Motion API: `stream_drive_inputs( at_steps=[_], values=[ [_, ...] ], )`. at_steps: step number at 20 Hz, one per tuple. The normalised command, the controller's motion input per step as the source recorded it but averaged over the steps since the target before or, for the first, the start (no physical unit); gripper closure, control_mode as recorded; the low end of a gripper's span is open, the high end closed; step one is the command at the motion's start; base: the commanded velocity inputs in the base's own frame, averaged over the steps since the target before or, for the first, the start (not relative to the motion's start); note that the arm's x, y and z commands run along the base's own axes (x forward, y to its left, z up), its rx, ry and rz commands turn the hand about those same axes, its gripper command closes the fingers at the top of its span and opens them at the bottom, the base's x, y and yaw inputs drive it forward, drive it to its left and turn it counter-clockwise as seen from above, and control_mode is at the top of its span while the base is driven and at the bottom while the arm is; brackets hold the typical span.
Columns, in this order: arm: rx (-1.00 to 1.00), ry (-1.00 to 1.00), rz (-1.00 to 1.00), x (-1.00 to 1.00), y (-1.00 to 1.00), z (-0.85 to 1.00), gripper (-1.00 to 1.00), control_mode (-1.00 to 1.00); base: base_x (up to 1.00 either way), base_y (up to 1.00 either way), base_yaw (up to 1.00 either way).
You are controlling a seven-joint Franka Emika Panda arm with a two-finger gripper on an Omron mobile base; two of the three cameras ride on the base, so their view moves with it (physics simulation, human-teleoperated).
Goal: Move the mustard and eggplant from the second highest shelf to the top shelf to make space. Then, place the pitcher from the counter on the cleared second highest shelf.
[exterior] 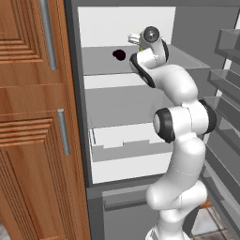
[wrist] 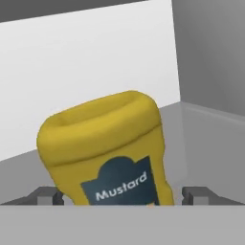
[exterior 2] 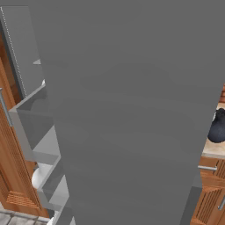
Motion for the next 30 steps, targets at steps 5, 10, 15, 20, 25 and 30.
stream_drive_inputs(
  at_steps=[5,10,15,20,25,30],
  values=[
    [0.00,-0.02,0.00,0.00,0.00,-0.11,-1.00,-1.00,0.00,0.00,0.00],
    [0.00,-0.03,0.00,0.00,0.00,-0.14,-1.00,-1.00,0.00,0.00,0.00],
    [0.00,-0.03,0.00,-0.04,0.00,-0.10,-1.00,-1.00,0.00,0.00,0.00],
    [0.00,-0.03,0.00,-0.15,0.04,-0.03,-1.00,-1.00,0.00,0.00,0.00],
    [0.00,-0.01,0.00,-0.16,0.10,0.00,-1.00,-1.00,0.00,0.00,0.00],
    [0.00,0.00,0.00,-0.25,0.20,0.00,-1.00,-1.00,0.00,0.00,0.00]
  ],
)
